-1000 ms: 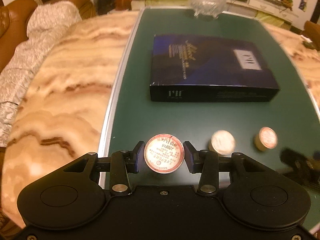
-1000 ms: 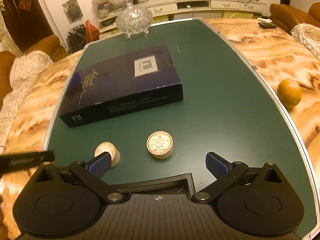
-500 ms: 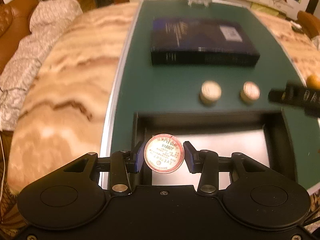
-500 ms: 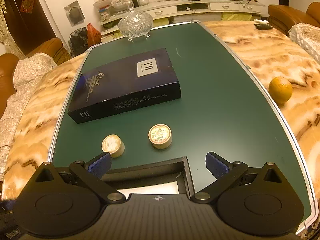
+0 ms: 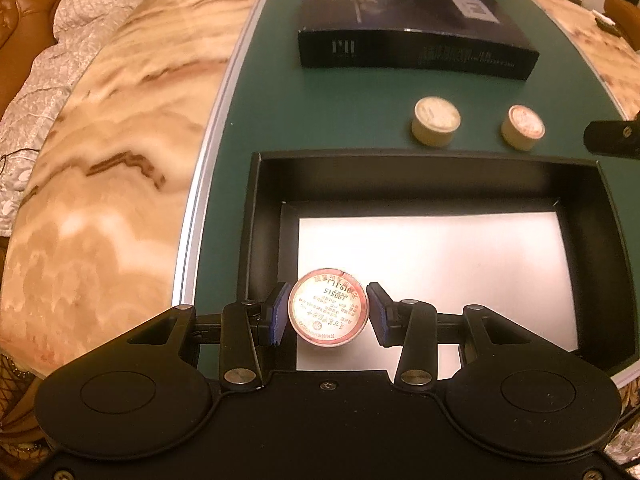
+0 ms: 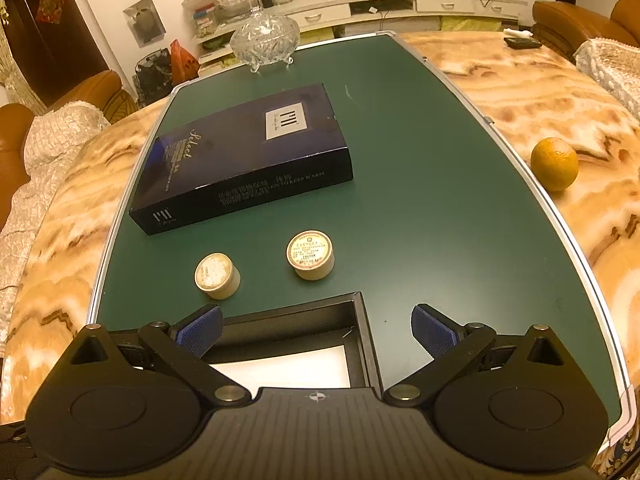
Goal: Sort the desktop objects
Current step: 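Carry the tin into the black tray and open the left gripper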
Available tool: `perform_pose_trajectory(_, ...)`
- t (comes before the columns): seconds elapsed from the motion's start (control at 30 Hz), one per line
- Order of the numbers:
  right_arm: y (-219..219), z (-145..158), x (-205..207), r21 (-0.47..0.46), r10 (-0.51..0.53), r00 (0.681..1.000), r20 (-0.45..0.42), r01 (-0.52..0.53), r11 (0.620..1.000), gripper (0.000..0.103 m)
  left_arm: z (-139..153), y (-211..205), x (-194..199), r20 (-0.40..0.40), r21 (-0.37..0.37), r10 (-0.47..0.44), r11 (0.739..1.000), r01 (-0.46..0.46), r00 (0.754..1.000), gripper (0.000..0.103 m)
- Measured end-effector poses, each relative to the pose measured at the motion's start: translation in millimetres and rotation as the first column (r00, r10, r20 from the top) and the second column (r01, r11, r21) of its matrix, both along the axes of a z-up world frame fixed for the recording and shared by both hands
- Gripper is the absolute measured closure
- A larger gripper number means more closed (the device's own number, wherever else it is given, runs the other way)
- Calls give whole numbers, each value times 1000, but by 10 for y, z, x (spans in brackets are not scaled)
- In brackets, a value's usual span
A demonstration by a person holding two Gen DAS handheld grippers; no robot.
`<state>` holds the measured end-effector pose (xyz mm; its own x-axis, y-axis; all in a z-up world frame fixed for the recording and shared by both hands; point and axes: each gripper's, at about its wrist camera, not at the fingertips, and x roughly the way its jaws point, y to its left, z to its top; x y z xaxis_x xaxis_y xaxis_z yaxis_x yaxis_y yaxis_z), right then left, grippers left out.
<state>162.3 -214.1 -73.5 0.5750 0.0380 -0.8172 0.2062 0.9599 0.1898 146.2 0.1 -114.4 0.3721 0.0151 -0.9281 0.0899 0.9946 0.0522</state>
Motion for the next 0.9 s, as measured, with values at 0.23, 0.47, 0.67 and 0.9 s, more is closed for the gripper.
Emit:
perform_pose_trajectory(0.23, 17, -21, 35, -10, 5, 1000, -4, -5, 1000, 0, -155, -13, 11, -18, 8, -4, 1000, 4, 1000, 62)
perform_pose_trajectory(0.47, 28, -47, 79, -31, 9, 1000, -11, -9, 999, 0, -181, -44, 10, -14, 13, -13, 1000, 13, 1000, 62)
perform_pose_trajectory(0.67, 53, -72, 140, -49, 21, 1000, -23, -22, 999, 0, -187, -53, 8, -12, 11, -19, 1000, 20, 1000, 62)
perform_pose_trajectory(0.9, 129, -109, 236, -92, 47, 998, -39, -50, 995, 0, -140, -22, -2, 0, 6, -19, 1000, 19, 1000, 56)
